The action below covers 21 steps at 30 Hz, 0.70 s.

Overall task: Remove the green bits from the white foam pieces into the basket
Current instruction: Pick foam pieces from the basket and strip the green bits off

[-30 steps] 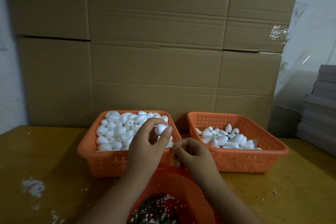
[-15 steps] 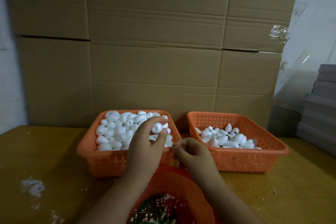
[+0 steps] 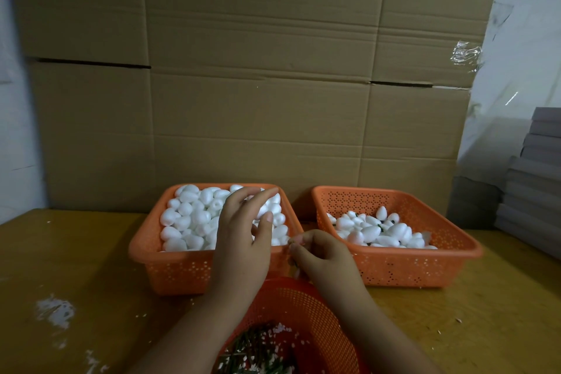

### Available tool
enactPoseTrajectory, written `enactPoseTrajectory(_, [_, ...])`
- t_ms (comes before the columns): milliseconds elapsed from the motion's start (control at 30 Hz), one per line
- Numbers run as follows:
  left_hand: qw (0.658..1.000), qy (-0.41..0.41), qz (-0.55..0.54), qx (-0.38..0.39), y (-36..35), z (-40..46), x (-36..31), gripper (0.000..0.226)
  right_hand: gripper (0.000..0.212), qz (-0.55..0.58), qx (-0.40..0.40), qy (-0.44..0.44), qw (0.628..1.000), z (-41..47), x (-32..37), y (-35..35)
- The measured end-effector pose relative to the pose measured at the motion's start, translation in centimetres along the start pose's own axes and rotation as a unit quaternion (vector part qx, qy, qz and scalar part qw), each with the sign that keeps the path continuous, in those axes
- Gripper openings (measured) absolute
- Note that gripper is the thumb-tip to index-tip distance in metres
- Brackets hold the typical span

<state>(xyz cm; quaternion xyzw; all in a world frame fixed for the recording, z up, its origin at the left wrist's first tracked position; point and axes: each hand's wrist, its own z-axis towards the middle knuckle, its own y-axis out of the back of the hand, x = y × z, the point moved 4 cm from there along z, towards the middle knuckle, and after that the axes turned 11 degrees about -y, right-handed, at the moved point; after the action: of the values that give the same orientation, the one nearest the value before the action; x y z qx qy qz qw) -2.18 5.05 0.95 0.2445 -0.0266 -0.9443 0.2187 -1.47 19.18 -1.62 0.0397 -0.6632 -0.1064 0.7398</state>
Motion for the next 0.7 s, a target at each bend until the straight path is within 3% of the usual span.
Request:
enactPoseTrajectory(333, [0.999, 0.032, 0.008, 0.008, 0.25, 0.11, -0.1, 0.028, 0.007, -0.003, 0.001, 0.0, 1.0, -0.08, 0.06, 0.01])
enactPoseTrajectory(467, [0.998, 0.047, 0.006, 0.038, 0.13, -0.02, -0.25, 0.011, 0.008, -0.004, 0.002, 0.002, 1.0, -0.01, 0.18, 0.0])
enactPoseTrajectory(600, [0.997, 0.064, -0.011, 0.045, 0.03, -0.4, -0.07, 0.036, 0.007, -0.002, 0.003, 0.0, 1.0, 0.0, 0.07, -0.04])
enactPoseTrajectory(700, [0.997, 0.057, -0.012, 0.049, -0.02, -0.48, -0.05, 0.035, 0.007, 0.001, 0.002, -0.001, 1.0, 0.06, 0.05, -0.04])
